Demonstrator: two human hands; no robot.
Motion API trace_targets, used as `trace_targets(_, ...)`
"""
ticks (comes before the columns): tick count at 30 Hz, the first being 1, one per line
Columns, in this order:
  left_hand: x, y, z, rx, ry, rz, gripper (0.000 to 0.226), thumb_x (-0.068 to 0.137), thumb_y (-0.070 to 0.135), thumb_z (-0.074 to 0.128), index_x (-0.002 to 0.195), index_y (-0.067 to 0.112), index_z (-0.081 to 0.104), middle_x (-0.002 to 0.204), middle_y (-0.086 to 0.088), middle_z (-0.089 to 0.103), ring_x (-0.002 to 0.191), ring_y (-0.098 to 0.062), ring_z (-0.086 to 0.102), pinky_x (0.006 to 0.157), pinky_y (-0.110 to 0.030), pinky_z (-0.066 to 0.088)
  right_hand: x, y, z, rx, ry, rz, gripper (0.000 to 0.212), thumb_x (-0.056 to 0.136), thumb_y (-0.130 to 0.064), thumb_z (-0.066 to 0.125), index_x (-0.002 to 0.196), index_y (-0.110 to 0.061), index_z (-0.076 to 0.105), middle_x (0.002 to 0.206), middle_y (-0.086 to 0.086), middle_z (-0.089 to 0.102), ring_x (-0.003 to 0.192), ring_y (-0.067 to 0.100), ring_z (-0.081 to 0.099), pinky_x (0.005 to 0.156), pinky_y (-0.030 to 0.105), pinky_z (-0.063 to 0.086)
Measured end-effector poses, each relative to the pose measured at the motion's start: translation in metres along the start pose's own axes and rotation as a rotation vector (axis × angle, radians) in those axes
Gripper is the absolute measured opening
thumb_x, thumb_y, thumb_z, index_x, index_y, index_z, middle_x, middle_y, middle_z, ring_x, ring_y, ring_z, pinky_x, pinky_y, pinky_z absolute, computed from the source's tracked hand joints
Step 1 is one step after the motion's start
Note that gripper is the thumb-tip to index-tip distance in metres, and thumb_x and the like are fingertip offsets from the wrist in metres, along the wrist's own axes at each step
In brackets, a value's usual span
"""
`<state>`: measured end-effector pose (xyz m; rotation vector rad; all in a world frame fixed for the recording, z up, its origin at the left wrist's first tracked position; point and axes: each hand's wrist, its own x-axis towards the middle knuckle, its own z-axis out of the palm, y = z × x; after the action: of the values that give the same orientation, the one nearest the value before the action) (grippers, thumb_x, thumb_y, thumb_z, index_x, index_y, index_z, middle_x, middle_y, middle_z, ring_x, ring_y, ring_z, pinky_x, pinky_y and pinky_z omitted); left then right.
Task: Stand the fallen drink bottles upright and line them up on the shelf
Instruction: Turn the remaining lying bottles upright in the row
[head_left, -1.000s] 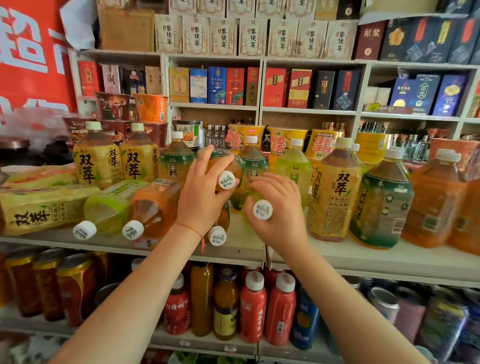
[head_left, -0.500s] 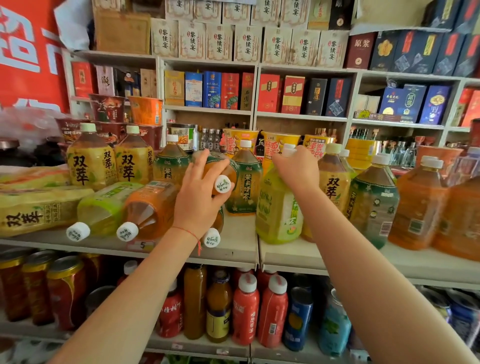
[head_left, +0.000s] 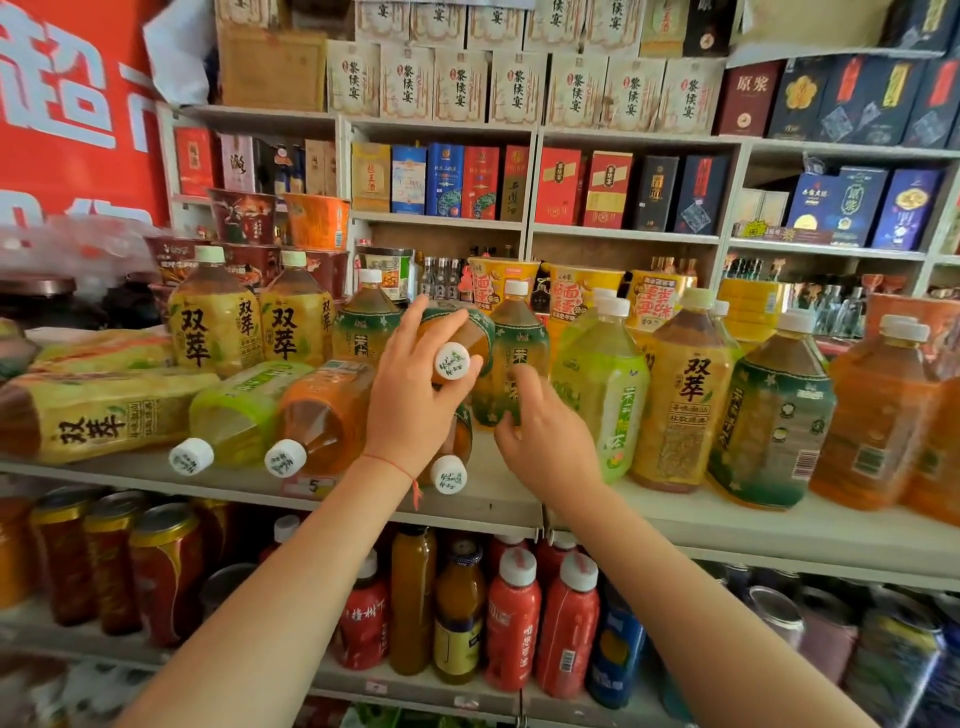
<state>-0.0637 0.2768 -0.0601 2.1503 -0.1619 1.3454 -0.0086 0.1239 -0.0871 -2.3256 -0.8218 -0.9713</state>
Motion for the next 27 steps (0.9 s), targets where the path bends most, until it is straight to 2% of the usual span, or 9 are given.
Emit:
trace_targets(2, -0.002, 0.002, -0.005, -0.06, 0.054, -0.028, 0.046, 0.095, 0.032, 0.067, 0.139, 0.024, 0.057, 0.159, -0.007, 0.037, 0.144, -0.028, 0.039, 0.111, -0.044, 0.043, 0.005, 0.0, -0.003, 0.103, 0.022, 0.013, 0.063, 0.095, -0.021, 0.061, 0.148, -0.009, 0.031, 0.135, 0.012, 0.053, 0.091, 0.025, 0.063, 0.061, 0.03, 0.046)
trace_targets(4, -0.004, 0.006, -0.01, -0.099, 0.093, -0.04, 0.046, 0.094, 0.03, 0.068, 0.139, 0.025, 0.058, 0.157, -0.007, 0.039, 0.143, -0.024, 0.041, 0.109, -0.02, 0.036, 0.011, -0.007, -0.01, 0.226, 0.04, -0.026, 0.085, 0.089, -0.028, 0.073, 0.155, -0.01, 0.021, 0.153, 0.009, 0.038, 0.129, 0.023, 0.051, 0.09, 0.031, 0.052)
trace_targets(7, -0.007, 0.017, -0.019, -0.156, 0.083, -0.014, 0.046, 0.095, 0.03, 0.067, 0.139, 0.025, 0.057, 0.155, -0.004, 0.042, 0.143, -0.016, 0.038, 0.105, 0.0, 0.022, 0.023, -0.018, -0.024, 0.33, 0.147, -0.14, 0.1, 0.079, -0.032, 0.083, 0.156, -0.01, 0.022, 0.159, 0.009, 0.031, 0.149, 0.023, 0.028, 0.114, 0.038, 0.04)
trace_targets(9, -0.004, 0.027, -0.024, -0.179, 0.019, 0.033, 0.045, 0.095, 0.032, 0.067, 0.139, 0.028, 0.056, 0.154, 0.001, 0.044, 0.144, -0.009, 0.035, 0.106, 0.0, 0.019, 0.03, -0.021, -0.034, 0.315, 0.196, -0.199, 0.1, 0.075, -0.037, 0.083, 0.154, -0.008, 0.029, 0.157, 0.01, 0.035, 0.148, 0.025, 0.029, 0.118, 0.043, 0.034)
trace_targets(13, 0.011, 0.044, -0.027, -0.2, -0.148, 0.117, 0.041, 0.095, 0.036, 0.067, 0.134, 0.032, 0.059, 0.139, 0.015, 0.053, 0.132, 0.003, 0.042, 0.103, 0.0, 0.025, 0.03, -0.018, -0.045, 0.2, 0.274, -0.174, 0.094, 0.067, -0.061, 0.069, 0.139, -0.006, 0.048, 0.133, 0.008, 0.059, 0.123, 0.025, 0.051, 0.108, 0.046, 0.039)
trace_targets(18, 0.038, 0.039, -0.023, -0.18, -0.351, -0.059, 0.027, 0.093, 0.045, 0.067, 0.119, 0.042, 0.06, 0.106, 0.025, 0.063, 0.1, 0.006, 0.058, 0.089, -0.021, 0.048, 0.032, -0.014, -0.04, 0.107, 0.149, -0.107, 0.098, 0.068, -0.077, 0.063, 0.139, -0.012, 0.047, 0.132, 0.0, 0.06, 0.124, 0.02, 0.054, 0.114, 0.046, 0.03)
trace_targets(22, 0.049, 0.034, -0.006, -0.03, -0.366, -0.101, 0.022, 0.093, 0.062, 0.055, 0.112, 0.05, 0.052, 0.102, 0.019, 0.063, 0.096, -0.009, 0.058, 0.079, -0.03, 0.045, 0.036, -0.008, -0.036, -0.017, 0.094, -0.081, 0.091, 0.074, -0.079, 0.06, 0.138, -0.015, 0.047, 0.131, -0.002, 0.062, 0.124, 0.018, 0.057, 0.121, 0.045, 0.019)
trace_targets(25, 0.054, 0.03, 0.008, 0.07, -0.349, -0.146, 0.023, 0.093, 0.069, 0.044, 0.109, 0.053, 0.049, 0.096, 0.018, 0.061, 0.09, -0.012, 0.057, 0.066, -0.028, 0.038, 0.039, -0.006, -0.034, -0.177, 0.074, -0.065, 0.08, 0.083, -0.08, 0.044, 0.129, -0.015, 0.052, 0.111, -0.002, 0.071, 0.108, 0.018, 0.066, 0.121, 0.049, 0.01)
trace_targets(27, 0.056, 0.027, 0.016, 0.109, -0.335, -0.168, 0.027, 0.092, 0.07, 0.04, 0.107, 0.05, 0.05, 0.092, 0.016, 0.061, 0.089, -0.016, 0.058, 0.066, -0.029, 0.04, 0.042, -0.006, -0.031, -0.263, 0.087, -0.06, 0.075, 0.088, -0.076, 0.038, 0.125, -0.013, 0.054, 0.102, -0.001, 0.072, 0.101, 0.021, 0.069, 0.121, 0.053, 0.01)
